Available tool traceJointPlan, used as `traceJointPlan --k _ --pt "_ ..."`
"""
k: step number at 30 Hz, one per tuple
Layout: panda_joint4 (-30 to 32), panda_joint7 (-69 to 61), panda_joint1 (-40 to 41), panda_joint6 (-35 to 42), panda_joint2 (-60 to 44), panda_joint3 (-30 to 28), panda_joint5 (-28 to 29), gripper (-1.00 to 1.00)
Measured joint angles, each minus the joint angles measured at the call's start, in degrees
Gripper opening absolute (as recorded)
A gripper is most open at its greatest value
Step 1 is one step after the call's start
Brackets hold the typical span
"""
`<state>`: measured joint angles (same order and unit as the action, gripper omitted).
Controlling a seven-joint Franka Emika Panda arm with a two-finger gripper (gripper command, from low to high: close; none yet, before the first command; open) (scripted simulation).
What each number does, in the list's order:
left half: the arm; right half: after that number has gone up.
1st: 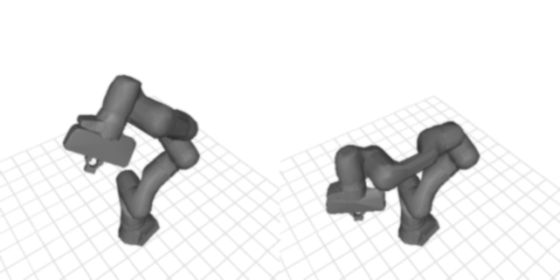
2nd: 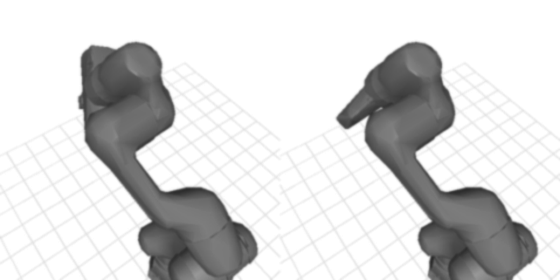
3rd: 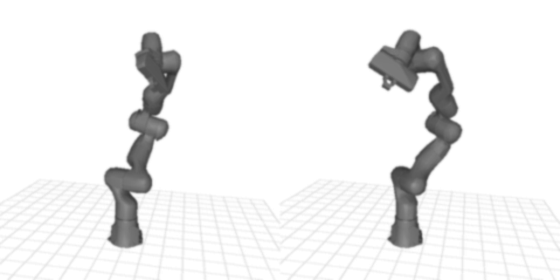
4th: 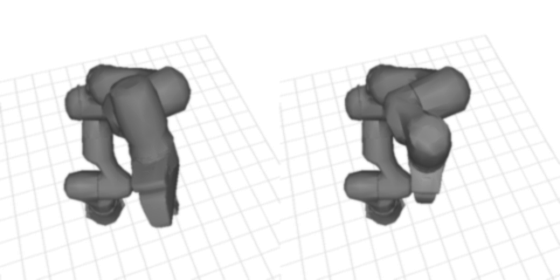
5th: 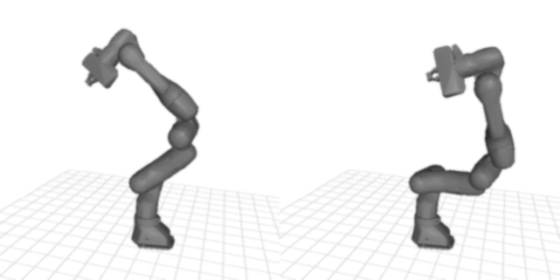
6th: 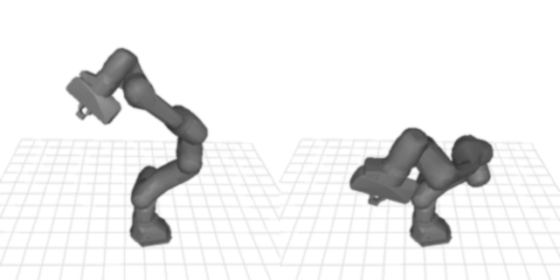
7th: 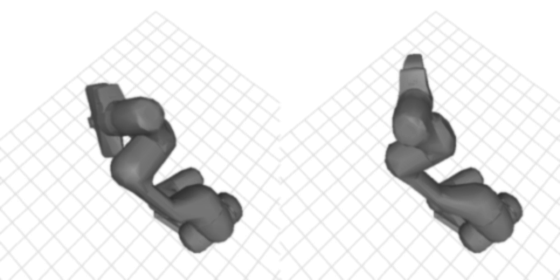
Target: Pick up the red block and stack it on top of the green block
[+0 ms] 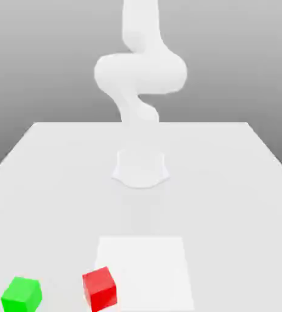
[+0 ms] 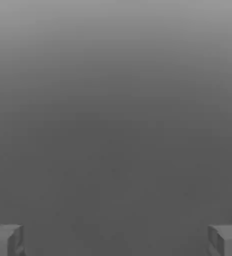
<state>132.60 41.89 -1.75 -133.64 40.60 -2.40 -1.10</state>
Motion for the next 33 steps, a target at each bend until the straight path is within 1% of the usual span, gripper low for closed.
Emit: traceJointPlan --k 8,15,20,25,27,30,31,33 --pt "2.66 -13.14 -4.95 -6.0 -17.0 -7.16 -4.08 0.0" --pt "4.93 -24.77 -6.66 -11.09 -31.65 -10.7 -8.04 0.0" --pt "6.6 -31.82 -5.99 -14.88 -41.83 -11.49 -9.13 0.0" --pt "8.38 -36.43 -4.73 -18.92 -51.38 -12.03 -6.82 0.0" --pt "8.2 -38.02 -3.97 -21.68 -55.35 -11.3 -7.63 0.0" --pt "7.28 -40.25 -1.69 -26.62 -61.57 -8.51 -10.28 0.0" --pt "7.06 -40.79 -1.08 -27.77 -62.99 -7.77 -10.96 -1.0" --pt "7.06 -40.78 -1.08 -27.75 -62.99 -7.77 -10.96 -1.0"
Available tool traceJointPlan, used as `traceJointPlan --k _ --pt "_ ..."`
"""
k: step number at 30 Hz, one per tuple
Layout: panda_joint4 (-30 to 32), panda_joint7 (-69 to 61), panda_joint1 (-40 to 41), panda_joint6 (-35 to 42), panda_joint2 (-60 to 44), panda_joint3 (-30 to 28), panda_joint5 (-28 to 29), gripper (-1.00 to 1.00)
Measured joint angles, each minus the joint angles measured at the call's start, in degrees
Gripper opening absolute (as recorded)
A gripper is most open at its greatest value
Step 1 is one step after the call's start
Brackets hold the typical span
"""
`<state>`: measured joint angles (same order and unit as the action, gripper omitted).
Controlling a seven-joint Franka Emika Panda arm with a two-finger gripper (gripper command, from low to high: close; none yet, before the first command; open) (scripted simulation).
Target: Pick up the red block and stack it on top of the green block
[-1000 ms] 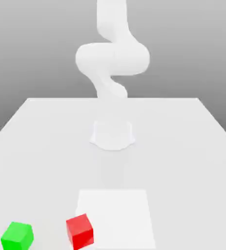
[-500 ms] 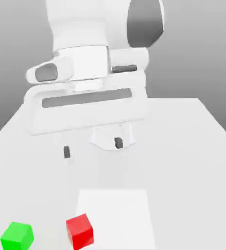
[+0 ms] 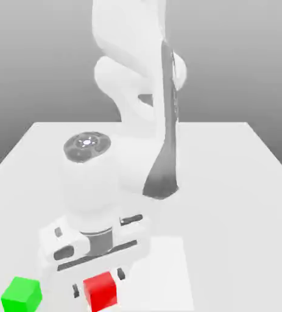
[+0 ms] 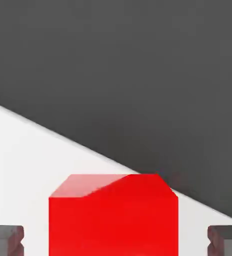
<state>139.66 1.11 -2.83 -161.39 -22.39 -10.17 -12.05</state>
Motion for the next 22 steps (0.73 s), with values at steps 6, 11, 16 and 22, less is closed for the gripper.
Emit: traceJointPlan --k 6,11,16,22 --pt "0.24 0.61 -0.4 1.19 1.41 -0.57 0.86 -1.0" --pt "-0.47 4.98 -0.71 9.27 8.7 -5.01 4.4 -1.0" --pt "-7.86 8.88 5.37 14.35 5.65 -10.41 1.17 -1.0" --pt "-8.93 6.74 7.72 10.2 0.05 -8.45 -2.65 1.0"
